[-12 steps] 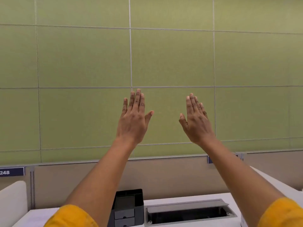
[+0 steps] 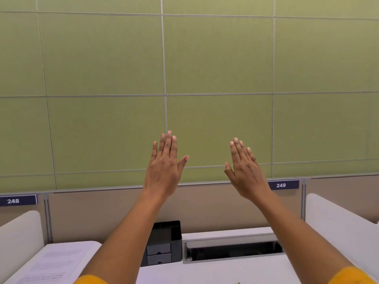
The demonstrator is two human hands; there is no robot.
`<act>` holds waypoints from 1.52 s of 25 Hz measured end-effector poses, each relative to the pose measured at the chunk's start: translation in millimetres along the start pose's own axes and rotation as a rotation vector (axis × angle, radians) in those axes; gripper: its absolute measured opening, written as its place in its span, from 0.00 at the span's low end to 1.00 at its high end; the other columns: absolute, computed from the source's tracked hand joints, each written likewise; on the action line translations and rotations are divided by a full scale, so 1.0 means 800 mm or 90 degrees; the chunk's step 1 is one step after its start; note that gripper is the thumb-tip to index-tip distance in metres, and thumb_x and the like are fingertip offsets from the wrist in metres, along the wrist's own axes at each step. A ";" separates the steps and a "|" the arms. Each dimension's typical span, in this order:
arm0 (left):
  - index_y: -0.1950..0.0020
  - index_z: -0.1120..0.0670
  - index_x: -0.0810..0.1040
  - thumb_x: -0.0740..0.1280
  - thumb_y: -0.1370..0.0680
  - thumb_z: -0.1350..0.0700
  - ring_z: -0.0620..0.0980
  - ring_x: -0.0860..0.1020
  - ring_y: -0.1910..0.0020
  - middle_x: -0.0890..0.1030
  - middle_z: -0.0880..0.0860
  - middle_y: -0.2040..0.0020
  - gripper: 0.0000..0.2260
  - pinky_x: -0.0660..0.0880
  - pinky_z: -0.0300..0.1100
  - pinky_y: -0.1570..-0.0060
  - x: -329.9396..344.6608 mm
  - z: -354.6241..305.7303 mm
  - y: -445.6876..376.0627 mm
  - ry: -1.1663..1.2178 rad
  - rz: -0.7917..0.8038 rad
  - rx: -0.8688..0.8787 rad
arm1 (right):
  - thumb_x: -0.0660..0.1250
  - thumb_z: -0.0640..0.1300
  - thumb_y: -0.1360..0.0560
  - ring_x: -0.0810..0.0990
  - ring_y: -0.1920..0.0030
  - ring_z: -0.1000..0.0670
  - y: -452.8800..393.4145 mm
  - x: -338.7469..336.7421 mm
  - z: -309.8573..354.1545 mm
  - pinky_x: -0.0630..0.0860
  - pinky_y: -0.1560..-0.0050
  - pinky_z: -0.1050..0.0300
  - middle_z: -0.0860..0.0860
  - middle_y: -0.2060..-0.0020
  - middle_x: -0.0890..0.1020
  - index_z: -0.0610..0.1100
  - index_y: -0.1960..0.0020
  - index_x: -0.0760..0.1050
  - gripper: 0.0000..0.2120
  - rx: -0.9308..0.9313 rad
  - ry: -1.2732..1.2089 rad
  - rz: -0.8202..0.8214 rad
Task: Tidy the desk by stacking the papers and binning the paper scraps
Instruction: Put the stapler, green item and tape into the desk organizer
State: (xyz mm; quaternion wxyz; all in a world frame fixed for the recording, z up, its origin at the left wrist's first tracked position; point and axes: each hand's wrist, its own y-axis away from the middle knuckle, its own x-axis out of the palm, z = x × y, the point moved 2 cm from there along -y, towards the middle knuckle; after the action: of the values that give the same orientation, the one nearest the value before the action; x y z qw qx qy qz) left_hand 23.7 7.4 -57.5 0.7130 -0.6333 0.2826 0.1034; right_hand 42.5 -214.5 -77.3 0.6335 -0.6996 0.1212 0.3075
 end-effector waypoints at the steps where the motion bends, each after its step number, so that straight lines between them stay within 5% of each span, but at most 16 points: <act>1: 0.25 0.59 0.45 0.27 0.28 0.34 0.49 0.39 0.26 0.42 0.52 0.25 0.41 0.36 0.44 0.28 0.005 0.001 0.006 0.006 0.015 -0.006 | 0.37 0.56 0.26 0.49 0.23 0.47 0.007 0.007 -0.001 0.42 0.25 0.55 0.43 0.23 0.51 0.37 0.24 0.49 0.36 0.006 -0.003 0.005; 9: 0.26 0.56 0.39 0.26 0.31 0.32 0.47 0.35 0.27 0.38 0.50 0.25 0.41 0.32 0.41 0.30 0.050 0.007 0.065 0.042 0.117 -0.057 | 0.38 0.56 0.27 0.53 0.23 0.45 0.072 0.067 -0.006 0.42 0.26 0.56 0.42 0.24 0.55 0.36 0.24 0.53 0.37 0.049 -0.037 0.083; 21: 0.24 0.57 0.42 0.27 0.31 0.30 0.47 0.36 0.27 0.39 0.50 0.25 0.44 0.35 0.42 0.30 0.124 0.029 0.197 0.061 0.265 -0.101 | 0.30 0.60 0.29 0.45 0.23 0.50 0.190 0.135 -0.004 0.39 0.26 0.58 0.46 0.23 0.47 0.42 0.23 0.46 0.39 0.084 -0.072 0.259; 31: 0.28 0.49 0.36 0.26 0.37 0.26 0.44 0.31 0.30 0.33 0.46 0.28 0.43 0.29 0.38 0.35 0.180 0.042 0.345 0.118 0.414 -0.209 | 0.46 0.54 0.18 0.47 0.23 0.49 0.314 0.186 0.022 0.44 0.25 0.56 0.50 0.22 0.46 0.49 0.23 0.47 0.26 0.170 -0.135 0.454; 36: 0.26 0.46 0.41 0.28 0.37 0.24 0.48 0.36 0.27 0.35 0.47 0.27 0.45 0.35 0.46 0.31 0.201 0.050 0.404 0.139 0.453 -0.266 | 0.23 0.69 0.33 0.51 0.23 0.49 0.374 0.214 0.032 0.49 0.25 0.55 0.49 0.23 0.53 0.49 0.24 0.53 0.47 0.163 -0.154 0.493; 38: 0.25 0.47 0.49 0.28 0.38 0.23 0.51 0.39 0.25 0.39 0.49 0.25 0.49 0.36 0.47 0.31 0.207 0.056 0.424 0.134 0.471 -0.297 | 0.28 0.67 0.31 0.55 0.24 0.47 0.395 0.222 0.035 0.52 0.26 0.53 0.47 0.24 0.57 0.47 0.24 0.57 0.44 0.170 -0.153 0.509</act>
State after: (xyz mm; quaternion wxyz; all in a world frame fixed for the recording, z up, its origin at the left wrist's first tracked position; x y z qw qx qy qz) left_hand -0.5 75.2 -430.8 0.4336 -0.6406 0.5304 0.3469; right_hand -2.9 -201.4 -437.8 0.5591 -0.4688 0.3470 0.5893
